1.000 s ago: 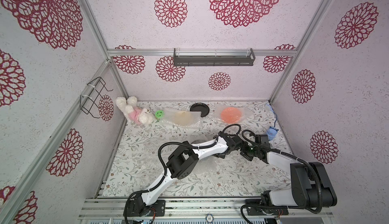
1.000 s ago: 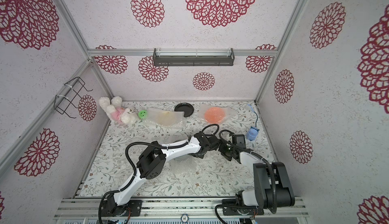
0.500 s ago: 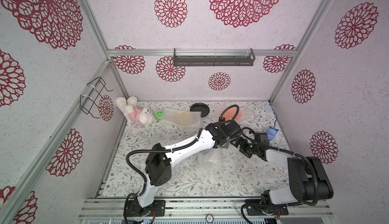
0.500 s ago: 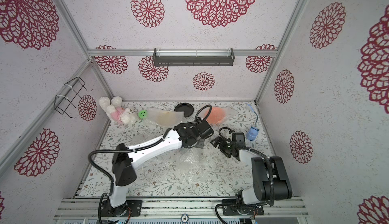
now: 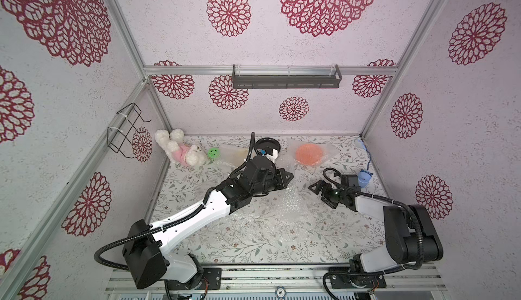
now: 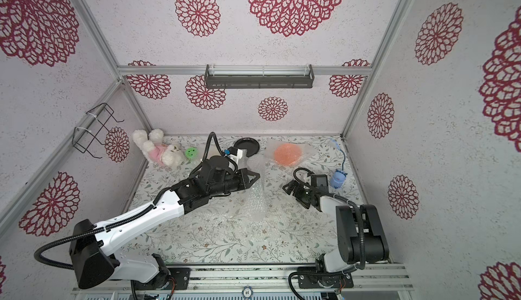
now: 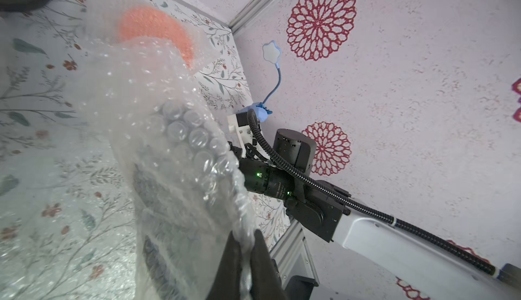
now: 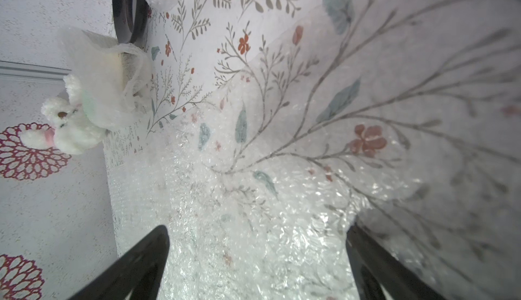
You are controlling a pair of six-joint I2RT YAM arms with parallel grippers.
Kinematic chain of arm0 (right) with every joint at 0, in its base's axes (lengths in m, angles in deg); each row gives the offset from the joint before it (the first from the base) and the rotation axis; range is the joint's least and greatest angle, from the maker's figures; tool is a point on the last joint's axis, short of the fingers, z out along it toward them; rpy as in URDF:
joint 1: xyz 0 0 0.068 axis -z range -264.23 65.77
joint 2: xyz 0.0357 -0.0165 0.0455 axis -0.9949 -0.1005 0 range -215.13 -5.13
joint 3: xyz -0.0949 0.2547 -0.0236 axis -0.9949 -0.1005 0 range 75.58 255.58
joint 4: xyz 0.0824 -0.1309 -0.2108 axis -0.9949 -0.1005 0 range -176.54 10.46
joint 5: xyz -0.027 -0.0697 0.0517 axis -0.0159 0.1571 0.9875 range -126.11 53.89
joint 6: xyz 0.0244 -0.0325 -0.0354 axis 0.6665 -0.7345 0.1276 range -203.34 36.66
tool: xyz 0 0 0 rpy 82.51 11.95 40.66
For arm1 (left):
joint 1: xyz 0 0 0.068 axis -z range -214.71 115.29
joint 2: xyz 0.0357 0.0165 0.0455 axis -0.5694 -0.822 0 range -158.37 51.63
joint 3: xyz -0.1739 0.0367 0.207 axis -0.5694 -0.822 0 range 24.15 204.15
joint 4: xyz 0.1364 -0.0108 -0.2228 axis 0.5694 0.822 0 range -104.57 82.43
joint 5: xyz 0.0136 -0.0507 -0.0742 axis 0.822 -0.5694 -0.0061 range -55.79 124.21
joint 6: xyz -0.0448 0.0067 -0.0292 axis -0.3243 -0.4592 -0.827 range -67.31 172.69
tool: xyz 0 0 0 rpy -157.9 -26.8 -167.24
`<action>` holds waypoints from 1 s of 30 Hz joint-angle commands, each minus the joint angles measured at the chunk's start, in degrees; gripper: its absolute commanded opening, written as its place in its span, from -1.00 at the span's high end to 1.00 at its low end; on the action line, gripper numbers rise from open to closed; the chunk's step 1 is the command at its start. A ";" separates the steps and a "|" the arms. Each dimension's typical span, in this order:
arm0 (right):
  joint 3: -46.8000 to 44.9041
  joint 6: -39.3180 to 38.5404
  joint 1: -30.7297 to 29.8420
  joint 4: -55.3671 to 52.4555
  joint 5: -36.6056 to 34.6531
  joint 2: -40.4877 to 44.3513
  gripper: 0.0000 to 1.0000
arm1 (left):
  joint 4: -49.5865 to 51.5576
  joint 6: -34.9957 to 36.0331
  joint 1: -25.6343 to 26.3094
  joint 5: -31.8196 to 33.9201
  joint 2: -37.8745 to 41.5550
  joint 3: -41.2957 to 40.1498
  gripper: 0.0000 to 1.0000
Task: Unpack dinner plates from bubble wrap
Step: Unwrap the bubble wrap.
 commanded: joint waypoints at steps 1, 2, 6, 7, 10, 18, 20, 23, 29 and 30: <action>0.95 -0.70 0.52 -5.02 -2.97 3.11 -0.98 | -22.59 -8.79 -2.31 -9.85 -0.24 -6.67 1.00; 1.05 -0.79 0.51 -5.47 -3.00 3.86 -0.98 | -27.35 -11.12 -2.94 -11.18 -0.93 -8.66 1.00; 1.23 -1.45 0.43 -7.23 -3.27 6.18 -0.98 | -37.85 -16.65 -4.89 -13.68 -4.63 -13.83 1.00; 1.27 -1.68 0.43 -7.74 -3.38 6.85 -0.98 | -38.07 -16.67 -5.05 -14.09 -5.41 -14.45 1.00; 1.06 -2.37 0.13 -9.06 -3.77 8.72 -0.98 | -39.82 -18.57 -5.57 -15.25 -7.95 -17.04 1.00; 1.36 -4.93 -3.16 -12.79 -6.47 11.97 -0.98 | -47.01 -21.17 -6.39 -16.61 -12.98 -22.87 1.00; 1.71 -5.11 -4.31 -13.00 -6.69 11.67 -0.98 | -47.82 -21.44 -6.59 -16.90 -14.02 -23.07 1.00; 2.10 -5.35 -6.10 -13.10 -7.55 10.85 -0.98 | -48.30 -21.32 -6.79 -16.68 -15.45 -23.74 1.00; 2.78 -5.25 -8.32 -12.66 -7.99 9.19 -0.98 | -51.55 -22.27 -7.47 -16.69 -18.09 -26.52 0.99; 2.93 -5.36 -8.73 -12.64 -8.13 9.00 -0.98 | -51.75 -22.20 -7.47 -16.79 -18.30 -26.75 0.93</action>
